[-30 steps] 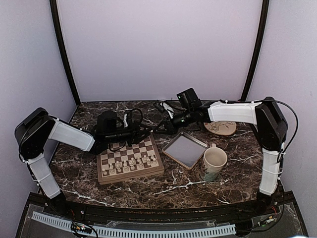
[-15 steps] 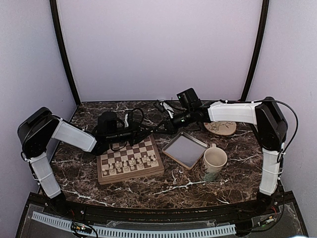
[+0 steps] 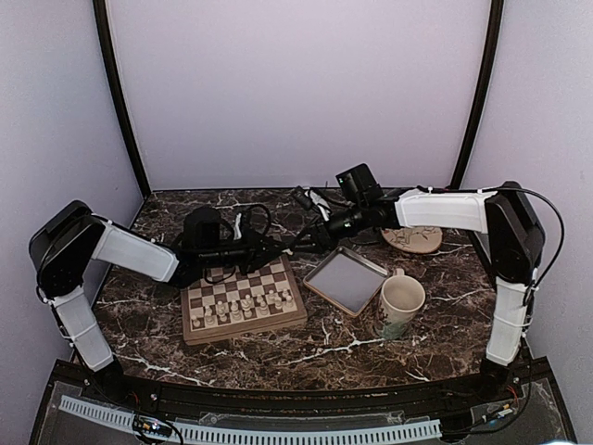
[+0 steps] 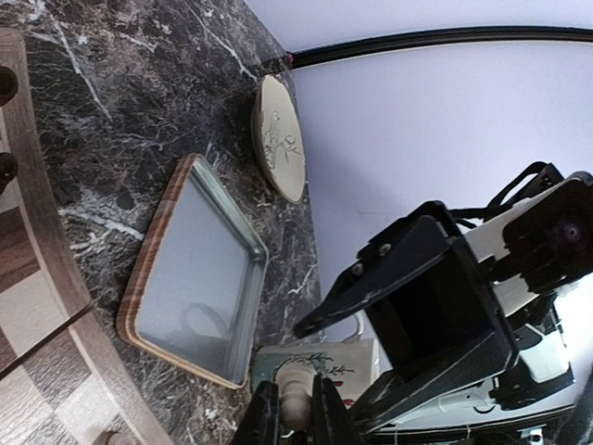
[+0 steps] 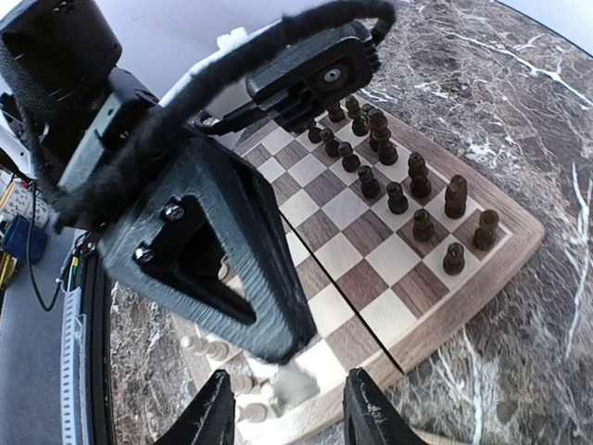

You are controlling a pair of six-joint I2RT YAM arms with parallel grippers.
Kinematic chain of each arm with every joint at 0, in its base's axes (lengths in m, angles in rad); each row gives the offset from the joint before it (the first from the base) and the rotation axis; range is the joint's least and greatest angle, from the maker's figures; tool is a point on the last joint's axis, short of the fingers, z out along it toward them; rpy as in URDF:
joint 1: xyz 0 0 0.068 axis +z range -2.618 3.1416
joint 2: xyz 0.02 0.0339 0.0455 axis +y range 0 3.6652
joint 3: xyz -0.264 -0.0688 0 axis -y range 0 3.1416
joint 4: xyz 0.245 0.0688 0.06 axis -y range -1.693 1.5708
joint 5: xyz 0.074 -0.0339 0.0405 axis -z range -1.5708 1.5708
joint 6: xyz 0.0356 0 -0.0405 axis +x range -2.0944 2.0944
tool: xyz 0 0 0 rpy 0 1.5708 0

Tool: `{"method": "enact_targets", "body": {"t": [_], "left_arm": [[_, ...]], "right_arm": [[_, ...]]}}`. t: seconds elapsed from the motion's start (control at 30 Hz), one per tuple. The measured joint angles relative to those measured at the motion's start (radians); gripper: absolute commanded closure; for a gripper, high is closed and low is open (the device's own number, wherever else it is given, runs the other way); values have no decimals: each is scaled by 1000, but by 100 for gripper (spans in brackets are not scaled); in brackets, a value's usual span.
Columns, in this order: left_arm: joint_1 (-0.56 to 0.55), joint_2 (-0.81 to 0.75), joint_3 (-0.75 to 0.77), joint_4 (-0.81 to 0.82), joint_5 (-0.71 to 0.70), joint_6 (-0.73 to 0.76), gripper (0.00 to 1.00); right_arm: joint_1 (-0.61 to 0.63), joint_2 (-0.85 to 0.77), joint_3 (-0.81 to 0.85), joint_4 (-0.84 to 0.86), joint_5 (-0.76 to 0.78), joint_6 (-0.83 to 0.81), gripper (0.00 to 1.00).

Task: Set up the chess pieces on the board
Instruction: Pass from the right arm to the left, then place the pawn on a2.

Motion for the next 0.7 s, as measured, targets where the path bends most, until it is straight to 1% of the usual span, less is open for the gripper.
{"method": "enact_targets", "body": {"t": [0.1,0.3,0.5,0.6,0.7], "left_arm": [[5,-45,24,-149,-2,91,89],[5,-179,127,-489,-45,336,89],[5,-299,229,-890,-168,588,89],[5,-338,244,-1060,-246,663,88],[8,-381,244,-1236,-333,708,87]], "right_arm": [[-23,-63,-39,-17,-17,-16,57],[-113,-226,-77,-58,-36,-87,57],[-148,-316,-182,-71,-7,-153,57],[-149,-317,-232,-84,9,-173,57],[-149,-317,-241,-101,21,-188,57]]}}
